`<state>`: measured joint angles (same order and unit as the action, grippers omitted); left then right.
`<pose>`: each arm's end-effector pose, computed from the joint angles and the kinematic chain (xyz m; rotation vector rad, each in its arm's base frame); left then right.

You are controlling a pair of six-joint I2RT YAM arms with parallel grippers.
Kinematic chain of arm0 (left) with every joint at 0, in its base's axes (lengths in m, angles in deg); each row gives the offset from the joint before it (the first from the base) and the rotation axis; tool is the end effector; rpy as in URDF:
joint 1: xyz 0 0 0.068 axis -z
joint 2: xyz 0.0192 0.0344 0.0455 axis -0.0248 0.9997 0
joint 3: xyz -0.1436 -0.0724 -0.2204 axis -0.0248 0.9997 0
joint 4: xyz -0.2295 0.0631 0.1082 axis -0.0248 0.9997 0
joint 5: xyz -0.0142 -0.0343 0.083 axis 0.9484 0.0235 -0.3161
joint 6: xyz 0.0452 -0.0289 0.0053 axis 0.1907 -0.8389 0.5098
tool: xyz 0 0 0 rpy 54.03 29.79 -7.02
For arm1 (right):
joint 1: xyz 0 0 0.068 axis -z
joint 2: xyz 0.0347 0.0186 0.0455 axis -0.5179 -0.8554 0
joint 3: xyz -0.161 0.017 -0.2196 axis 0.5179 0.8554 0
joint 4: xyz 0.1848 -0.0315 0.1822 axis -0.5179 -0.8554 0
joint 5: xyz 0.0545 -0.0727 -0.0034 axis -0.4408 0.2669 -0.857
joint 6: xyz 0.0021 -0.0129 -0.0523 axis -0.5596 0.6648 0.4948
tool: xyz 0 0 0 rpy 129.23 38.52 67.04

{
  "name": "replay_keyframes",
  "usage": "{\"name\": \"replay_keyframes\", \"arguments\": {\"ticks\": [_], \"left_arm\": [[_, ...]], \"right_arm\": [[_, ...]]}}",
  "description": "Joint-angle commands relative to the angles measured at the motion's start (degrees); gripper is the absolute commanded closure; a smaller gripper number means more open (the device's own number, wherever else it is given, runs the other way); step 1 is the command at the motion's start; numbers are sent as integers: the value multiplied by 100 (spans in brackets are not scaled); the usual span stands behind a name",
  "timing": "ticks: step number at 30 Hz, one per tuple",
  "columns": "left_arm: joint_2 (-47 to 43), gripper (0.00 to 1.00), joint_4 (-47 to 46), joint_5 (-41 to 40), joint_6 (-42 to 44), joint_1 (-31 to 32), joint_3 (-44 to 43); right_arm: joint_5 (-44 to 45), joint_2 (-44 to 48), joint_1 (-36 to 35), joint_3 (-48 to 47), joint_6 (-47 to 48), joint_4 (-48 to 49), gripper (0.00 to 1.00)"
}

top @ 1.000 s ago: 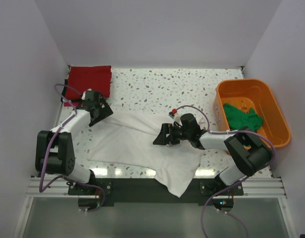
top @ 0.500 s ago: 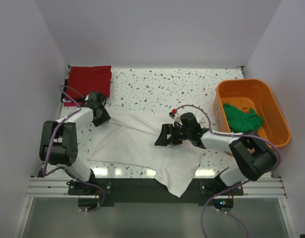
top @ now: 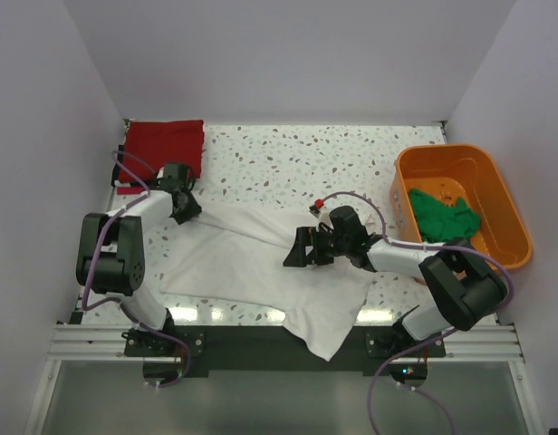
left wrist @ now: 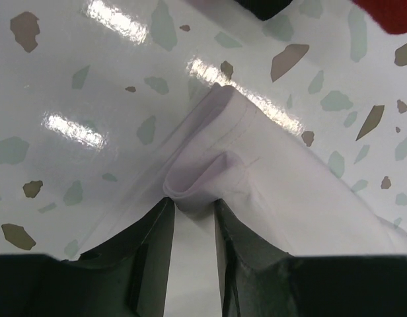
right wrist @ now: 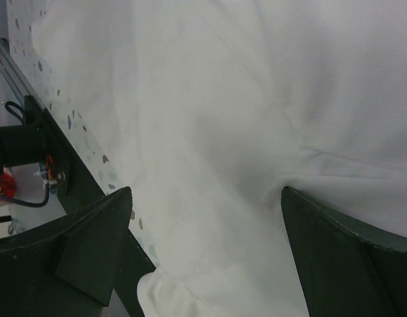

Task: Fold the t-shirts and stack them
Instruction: Fold the tshirt

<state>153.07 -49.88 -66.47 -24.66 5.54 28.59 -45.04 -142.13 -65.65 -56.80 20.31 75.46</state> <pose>0.3282 -0.0182 0.1664 -0.8180 2.4700 -0.0606 0.2182 0.1704 0.1490 -0.3102 2.4499 1.1491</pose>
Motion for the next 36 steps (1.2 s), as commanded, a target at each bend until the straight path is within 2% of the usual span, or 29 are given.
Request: {"name": "replay_keyframes", "arguments": {"ticks": [1,4,6,8,9,19,23,32,33,35,36], "left_arm": [[65,65,-180,-87,14,-60,-334],[162,82,-162,-70,23,-52,-369],[180,87,-145,-96,57,-60,-343],[180,99,-101,-140,67,-60,-334],[162,100,-83,-157,66,-60,-325],[-716,100,383,-360,-74,-60,-88],[-822,100,733,-605,-241,-60,9],[-805,100,945,-614,-347,-60,316],[-761,95,971,-588,-338,-60,334],[-752,92,1085,-597,-347,-60,387],[-830,83,1121,-632,-347,-60,396]], "right_arm": [[212,-47,-17,-73,82,-131,1],[238,-73,-17,-74,82,-149,1],[265,-64,-17,-65,82,-166,1],[282,-55,-17,-65,109,-192,1],[282,-64,-17,-56,109,-210,2],[344,-90,-17,-47,91,-236,2],[370,-82,-17,-30,100,-280,1],[397,-73,-8,6,100,-333,1],[397,-73,-17,6,109,-342,2],[379,-64,-17,-3,117,-403,1],[388,-55,-17,-3,144,-438,1]]}}
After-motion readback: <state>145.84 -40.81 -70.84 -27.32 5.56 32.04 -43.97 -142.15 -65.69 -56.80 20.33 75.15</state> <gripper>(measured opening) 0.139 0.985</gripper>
